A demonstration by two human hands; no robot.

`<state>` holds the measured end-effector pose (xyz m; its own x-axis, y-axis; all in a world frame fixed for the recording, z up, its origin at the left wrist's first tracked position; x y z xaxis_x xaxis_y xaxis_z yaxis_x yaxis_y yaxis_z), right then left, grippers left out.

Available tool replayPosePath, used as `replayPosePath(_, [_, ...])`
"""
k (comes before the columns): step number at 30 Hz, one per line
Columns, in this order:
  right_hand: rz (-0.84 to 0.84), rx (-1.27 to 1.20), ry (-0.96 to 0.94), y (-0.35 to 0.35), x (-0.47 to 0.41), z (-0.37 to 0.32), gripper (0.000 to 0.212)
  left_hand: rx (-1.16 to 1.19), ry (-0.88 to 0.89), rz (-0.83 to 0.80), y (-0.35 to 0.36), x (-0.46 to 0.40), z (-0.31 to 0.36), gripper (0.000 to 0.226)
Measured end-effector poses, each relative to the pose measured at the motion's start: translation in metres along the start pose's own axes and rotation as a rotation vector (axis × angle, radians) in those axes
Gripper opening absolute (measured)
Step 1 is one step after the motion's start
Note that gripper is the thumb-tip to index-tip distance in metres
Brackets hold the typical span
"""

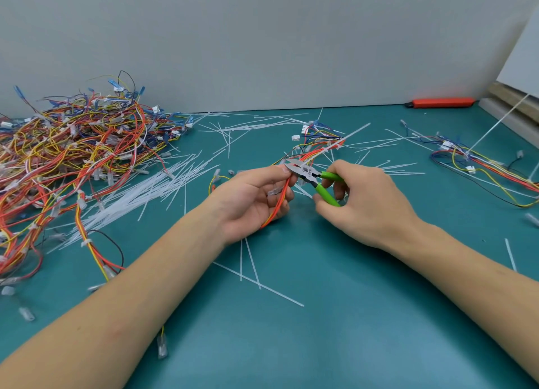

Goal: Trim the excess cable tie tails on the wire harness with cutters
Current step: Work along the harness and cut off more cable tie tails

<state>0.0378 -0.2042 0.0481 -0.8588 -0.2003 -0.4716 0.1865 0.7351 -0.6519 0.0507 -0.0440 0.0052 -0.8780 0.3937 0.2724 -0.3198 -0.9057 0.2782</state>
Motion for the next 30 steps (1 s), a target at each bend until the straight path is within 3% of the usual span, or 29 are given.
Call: replayPosePath(30, [0.011, 0.021, 0.014, -0.0012, 0.0004, 0.0005, 0.021, 0.003, -0.005, -0.024, 0.0016, 0.0006, 0.0003, 0.006])
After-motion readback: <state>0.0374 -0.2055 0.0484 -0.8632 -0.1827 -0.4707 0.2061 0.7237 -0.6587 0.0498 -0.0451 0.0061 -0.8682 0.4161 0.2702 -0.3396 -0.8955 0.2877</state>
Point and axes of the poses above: each hand's wrist, its own x-axis away from the middle knuckle, its own y-axis out of the palm, z = x × y, the point moved 9 cm from there along -x, towards the middle knuckle, and after that the axes turned 11 degrees about -x, right-handed, at the moved point
